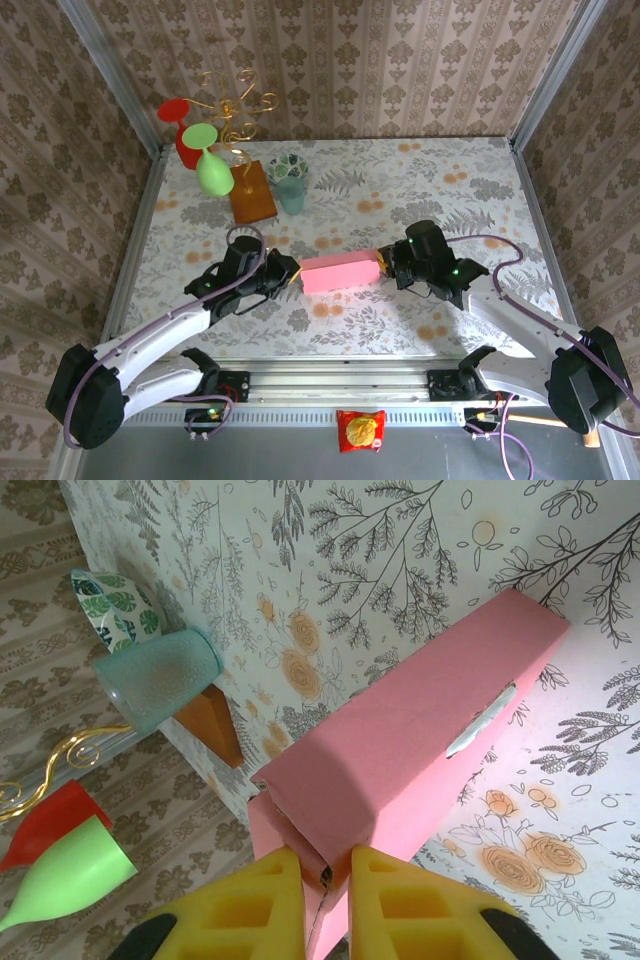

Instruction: Fold the paper box

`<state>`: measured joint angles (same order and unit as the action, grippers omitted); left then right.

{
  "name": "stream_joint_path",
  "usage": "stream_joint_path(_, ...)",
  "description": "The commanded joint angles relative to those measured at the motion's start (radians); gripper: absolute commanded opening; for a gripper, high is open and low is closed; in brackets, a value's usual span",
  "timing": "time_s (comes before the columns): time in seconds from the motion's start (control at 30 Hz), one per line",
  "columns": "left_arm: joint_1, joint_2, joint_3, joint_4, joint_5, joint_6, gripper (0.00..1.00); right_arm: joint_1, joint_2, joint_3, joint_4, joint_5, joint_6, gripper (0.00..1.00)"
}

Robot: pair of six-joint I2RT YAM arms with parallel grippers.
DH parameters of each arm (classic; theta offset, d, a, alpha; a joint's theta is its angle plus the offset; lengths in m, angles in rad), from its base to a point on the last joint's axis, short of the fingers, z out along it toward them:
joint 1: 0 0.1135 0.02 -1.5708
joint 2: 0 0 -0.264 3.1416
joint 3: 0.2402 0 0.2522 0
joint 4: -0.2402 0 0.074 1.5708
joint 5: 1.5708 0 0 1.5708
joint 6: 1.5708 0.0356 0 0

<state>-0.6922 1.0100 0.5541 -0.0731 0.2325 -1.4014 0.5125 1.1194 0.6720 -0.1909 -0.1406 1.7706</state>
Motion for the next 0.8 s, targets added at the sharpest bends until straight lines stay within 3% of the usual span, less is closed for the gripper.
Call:
stream_joint_path(0.0, -0.001, 0.009, -0.042, -0.094, 0.018, 0.000, 0.06, -0.003, 0.036, -0.035, -0.162, -0.030, -0.025, 0.14)
stream_joint_path(0.37, -0.003, 0.012, -0.044, -0.073, 0.030, 0.056, 0.03, -0.039, 0.036, -0.035, -0.206, -0.085, -0.143, 0.12)
stream_joint_path(0.6, -0.056, 0.020, 0.033, -0.123, -0.001, 0.374, 0.11, -0.074, 0.003, -0.013, -0.222, -0.151, -0.523, 0.13)
stream_joint_path(0.77, -0.124, 0.022, -0.017, -0.072, -0.001, 0.502, 0.19, -0.076, -0.090, -0.101, -0.246, -0.161, -0.708, 0.15)
